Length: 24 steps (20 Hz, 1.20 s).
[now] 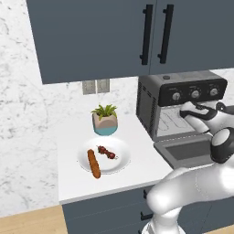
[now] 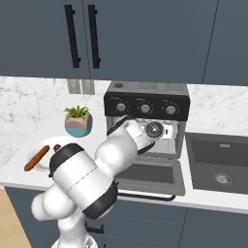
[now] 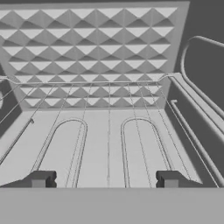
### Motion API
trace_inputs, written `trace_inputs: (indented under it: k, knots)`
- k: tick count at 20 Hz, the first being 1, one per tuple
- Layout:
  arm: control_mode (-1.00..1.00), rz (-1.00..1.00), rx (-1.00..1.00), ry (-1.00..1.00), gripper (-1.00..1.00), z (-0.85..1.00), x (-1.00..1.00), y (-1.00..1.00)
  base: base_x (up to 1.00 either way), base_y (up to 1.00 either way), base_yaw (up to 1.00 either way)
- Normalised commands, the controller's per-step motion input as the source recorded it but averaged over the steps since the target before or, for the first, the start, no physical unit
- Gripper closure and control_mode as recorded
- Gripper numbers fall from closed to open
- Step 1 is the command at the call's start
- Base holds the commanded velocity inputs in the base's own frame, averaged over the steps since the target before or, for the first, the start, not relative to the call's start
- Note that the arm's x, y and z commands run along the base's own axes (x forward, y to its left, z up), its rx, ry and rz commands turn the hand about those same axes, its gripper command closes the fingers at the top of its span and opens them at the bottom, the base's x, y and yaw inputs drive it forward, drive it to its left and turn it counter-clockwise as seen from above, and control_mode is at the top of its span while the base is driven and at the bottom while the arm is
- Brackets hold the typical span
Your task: Pick up the kebab skewer and baguette bread, and place them inside the toaster oven. Close the toaster oven door and start by setting the timer.
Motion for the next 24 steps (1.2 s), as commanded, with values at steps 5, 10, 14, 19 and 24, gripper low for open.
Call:
trace_inputs:
  k: [5, 10, 14, 19, 24]
  knots:
    - [-1.00, 0.03, 0.01, 0.00, -1.00, -0.98, -0.84, -0.34, 0.00, 0.00, 0.00]
    - [-1.00, 0.02, 0.00, 0.07, -1.00, -0.87, -0.75, -0.17, 0.00, 0.00, 0.00]
    - [-1.00, 0.03, 0.00, 0.14, -1.00, -0.86, -0.68, -0.16, 0.00, 0.00, 0.00]
    - [-1.00, 0.04, 0.00, 0.15, -1.00, -0.89, -0.75, -0.25, 0.00, 0.00, 0.00]
    - [-1.00, 0.03, 0.00, 0.19, -1.00, -0.83, -0.71, -0.25, 0.00, 0.00, 0.00]
